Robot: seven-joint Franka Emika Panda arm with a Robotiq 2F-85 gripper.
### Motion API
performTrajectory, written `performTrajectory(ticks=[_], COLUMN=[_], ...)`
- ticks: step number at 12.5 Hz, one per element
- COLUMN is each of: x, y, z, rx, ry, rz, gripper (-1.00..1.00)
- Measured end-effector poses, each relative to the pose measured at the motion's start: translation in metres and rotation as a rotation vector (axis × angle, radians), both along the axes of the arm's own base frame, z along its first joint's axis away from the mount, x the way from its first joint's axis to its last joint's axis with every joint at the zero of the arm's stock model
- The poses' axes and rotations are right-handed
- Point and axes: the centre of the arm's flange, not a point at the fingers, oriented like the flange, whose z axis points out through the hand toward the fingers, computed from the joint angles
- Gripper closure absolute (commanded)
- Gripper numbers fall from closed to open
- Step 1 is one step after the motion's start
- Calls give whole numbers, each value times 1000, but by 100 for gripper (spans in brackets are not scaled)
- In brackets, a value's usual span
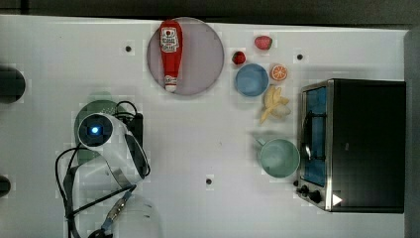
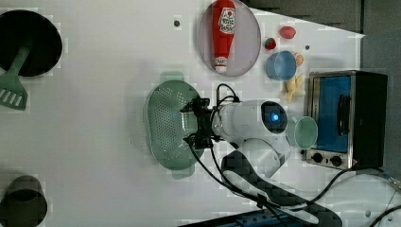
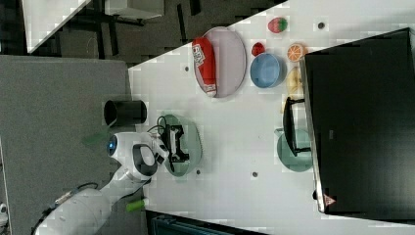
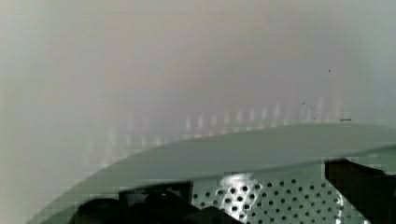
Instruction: Drag strainer left to right.
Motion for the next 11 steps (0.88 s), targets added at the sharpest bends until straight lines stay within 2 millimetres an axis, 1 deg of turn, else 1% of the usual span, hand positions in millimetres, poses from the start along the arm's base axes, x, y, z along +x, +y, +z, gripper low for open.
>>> performTrajectory(ticks=[2, 4, 6, 8, 11], x=[4, -2, -2, -6, -1], y=[1, -3, -15, -36, -68], z=[14, 14, 13, 11, 7], rx=[1, -6, -17, -43, -63], ry=[-32, -28, -25, -6, -7], rz=[3, -6, -19, -39, -63], gripper=[-100, -100, -100, -100, -100])
